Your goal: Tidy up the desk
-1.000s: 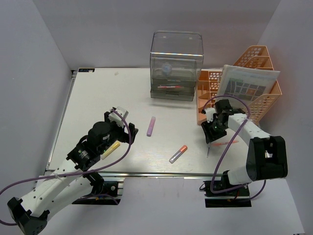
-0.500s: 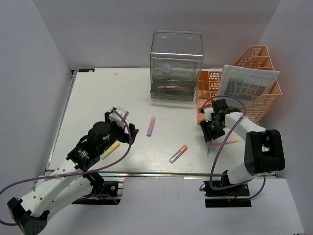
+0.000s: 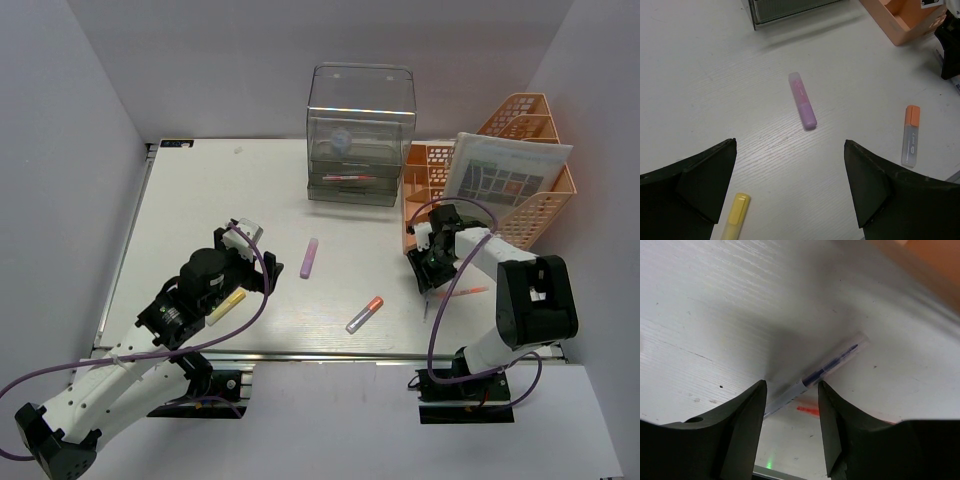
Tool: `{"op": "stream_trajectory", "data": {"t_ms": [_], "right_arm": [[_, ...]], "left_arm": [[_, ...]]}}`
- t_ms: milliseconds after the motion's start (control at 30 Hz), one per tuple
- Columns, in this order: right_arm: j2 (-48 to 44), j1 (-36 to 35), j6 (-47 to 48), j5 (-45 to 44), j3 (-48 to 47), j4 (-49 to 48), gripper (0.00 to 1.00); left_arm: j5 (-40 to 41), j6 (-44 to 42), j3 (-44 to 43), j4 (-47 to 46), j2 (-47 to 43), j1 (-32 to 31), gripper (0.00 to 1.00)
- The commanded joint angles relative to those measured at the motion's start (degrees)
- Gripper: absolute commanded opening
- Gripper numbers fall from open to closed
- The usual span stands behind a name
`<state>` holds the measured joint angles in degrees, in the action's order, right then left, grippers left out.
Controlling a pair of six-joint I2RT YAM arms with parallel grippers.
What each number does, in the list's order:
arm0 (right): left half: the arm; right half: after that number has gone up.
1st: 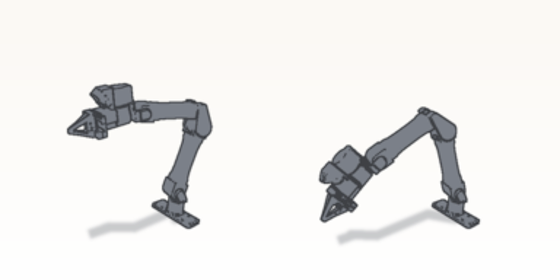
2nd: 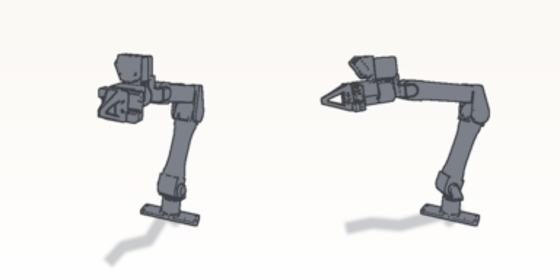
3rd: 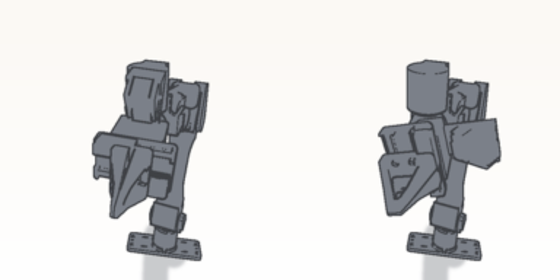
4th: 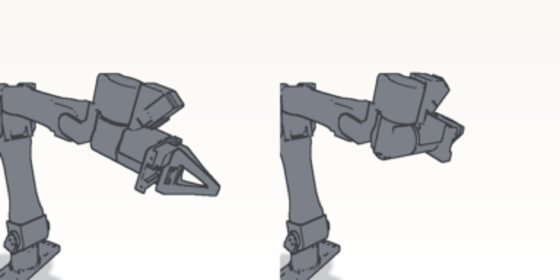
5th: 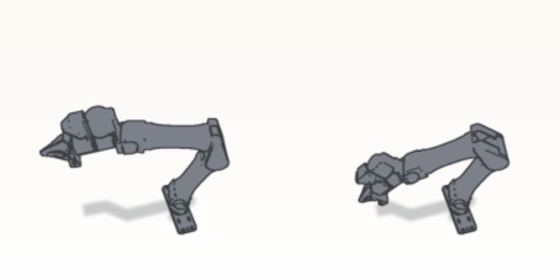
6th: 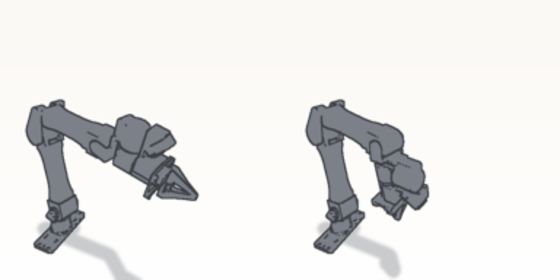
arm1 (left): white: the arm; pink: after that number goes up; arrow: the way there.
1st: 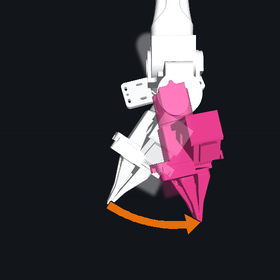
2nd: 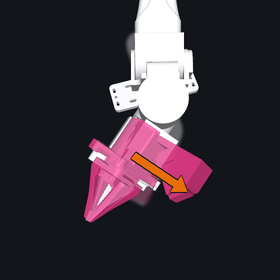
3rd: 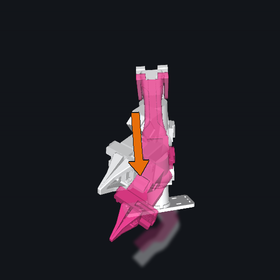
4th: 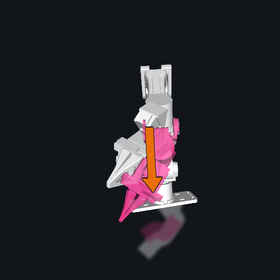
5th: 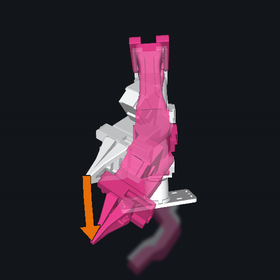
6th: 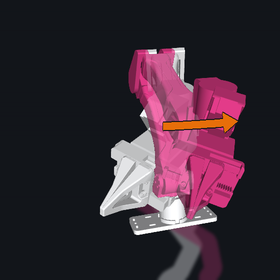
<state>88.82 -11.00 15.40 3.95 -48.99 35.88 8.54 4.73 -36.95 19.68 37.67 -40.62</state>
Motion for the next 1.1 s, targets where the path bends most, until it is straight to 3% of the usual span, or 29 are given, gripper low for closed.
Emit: {"op": "stream_trajectory", "data": {"t_ms": [0, 400, 667, 900, 1067], "right_arm": [[0.92, -0.77, -0.46, 1.41, -0.75, 0.16, 0.51], [4.61, -5.51, 1.92, 5.64, -2.33, 0.86, 0.38], [7.69, -8.59, 2.97, 6.95, -3.39, 0.24, 0.22], [11.90, -9.83, 4.55, 8.97, -10.23, 3.48, 0.05], [11.04, -10.35, 7.62, 13.10, -19.90, 8.32, 0.02]], "left_arm": [[-0.19, -0.34, 0.30, -0.70, -0.58, 0.02, 0.98], [-0.01, -0.43, 0.39, -0.70, -0.32, 0.02, 0.98], [0.08, -0.51, 0.39, -0.70, -0.14, 0.02, 0.98], [0.60, -0.51, 0.56, -0.78, 0.30, 0.02, 0.98], [0.96, -0.60, 0.65, -0.79, -0.05, 0.02, 0.98]]}}
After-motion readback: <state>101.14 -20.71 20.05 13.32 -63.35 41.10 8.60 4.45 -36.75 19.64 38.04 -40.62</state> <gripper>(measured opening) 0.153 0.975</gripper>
